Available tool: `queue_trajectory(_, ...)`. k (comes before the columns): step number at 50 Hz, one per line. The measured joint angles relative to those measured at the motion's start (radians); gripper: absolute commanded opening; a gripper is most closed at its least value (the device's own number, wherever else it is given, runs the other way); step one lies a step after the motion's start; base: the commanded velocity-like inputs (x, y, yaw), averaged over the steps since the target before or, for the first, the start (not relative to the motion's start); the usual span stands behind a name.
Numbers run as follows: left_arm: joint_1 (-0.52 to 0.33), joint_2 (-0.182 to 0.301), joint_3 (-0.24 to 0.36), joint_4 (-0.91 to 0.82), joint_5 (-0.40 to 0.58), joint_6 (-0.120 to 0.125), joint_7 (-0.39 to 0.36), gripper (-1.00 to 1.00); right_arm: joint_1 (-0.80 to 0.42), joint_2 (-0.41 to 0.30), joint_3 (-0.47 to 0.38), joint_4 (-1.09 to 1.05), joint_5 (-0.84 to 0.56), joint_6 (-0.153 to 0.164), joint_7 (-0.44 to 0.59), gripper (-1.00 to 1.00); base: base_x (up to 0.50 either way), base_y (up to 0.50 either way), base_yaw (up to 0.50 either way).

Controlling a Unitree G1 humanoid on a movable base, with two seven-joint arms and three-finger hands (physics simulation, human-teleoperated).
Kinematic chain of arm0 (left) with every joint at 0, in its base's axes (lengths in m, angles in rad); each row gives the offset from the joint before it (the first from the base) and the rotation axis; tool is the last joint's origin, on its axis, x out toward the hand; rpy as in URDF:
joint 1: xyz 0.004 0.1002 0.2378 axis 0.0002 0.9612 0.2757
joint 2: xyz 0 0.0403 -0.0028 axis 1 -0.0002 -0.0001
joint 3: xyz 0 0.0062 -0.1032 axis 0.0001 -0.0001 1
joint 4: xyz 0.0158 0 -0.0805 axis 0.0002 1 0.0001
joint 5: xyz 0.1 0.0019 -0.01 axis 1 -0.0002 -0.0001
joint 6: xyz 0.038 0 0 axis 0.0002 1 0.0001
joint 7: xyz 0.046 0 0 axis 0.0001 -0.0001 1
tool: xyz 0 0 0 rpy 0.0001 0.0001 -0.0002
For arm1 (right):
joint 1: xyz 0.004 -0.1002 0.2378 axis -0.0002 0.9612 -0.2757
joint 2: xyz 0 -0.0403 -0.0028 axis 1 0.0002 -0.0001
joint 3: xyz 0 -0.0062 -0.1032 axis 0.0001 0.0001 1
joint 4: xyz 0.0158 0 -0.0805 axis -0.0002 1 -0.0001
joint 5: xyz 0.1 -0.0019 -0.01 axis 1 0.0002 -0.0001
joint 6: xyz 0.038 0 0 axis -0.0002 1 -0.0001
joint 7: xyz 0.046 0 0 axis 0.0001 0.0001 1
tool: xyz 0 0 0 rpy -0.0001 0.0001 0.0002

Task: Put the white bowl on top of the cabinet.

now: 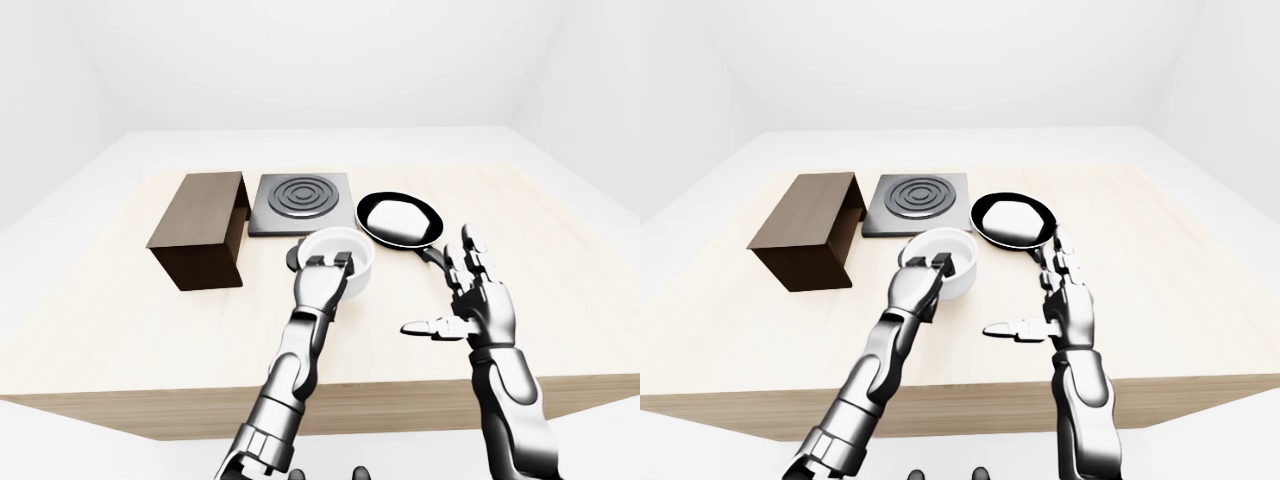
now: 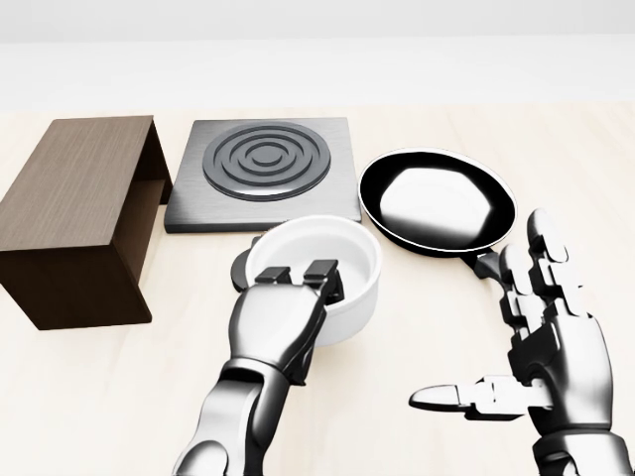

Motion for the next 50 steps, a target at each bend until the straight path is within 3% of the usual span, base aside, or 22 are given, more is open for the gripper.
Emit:
queue_trajectory(30, -0.038, 0.013, 0.036, -0.237, 0.079, 0.0, -0.173, -1.0, 0.009, 0.006, 0.025, 0.009, -0.017, 0.0, 0.002, 1.0, 0.0, 0.0, 0.0)
queue_trajectory(50, -0.194, 0.062, 0.109, -0.249, 0.068, 0.0, -0.278, -1.0, 0.014, 0.01, 0.05, 0.024, -0.035, 0.0, 0.001, 1.0, 0.0, 0.0, 0.0)
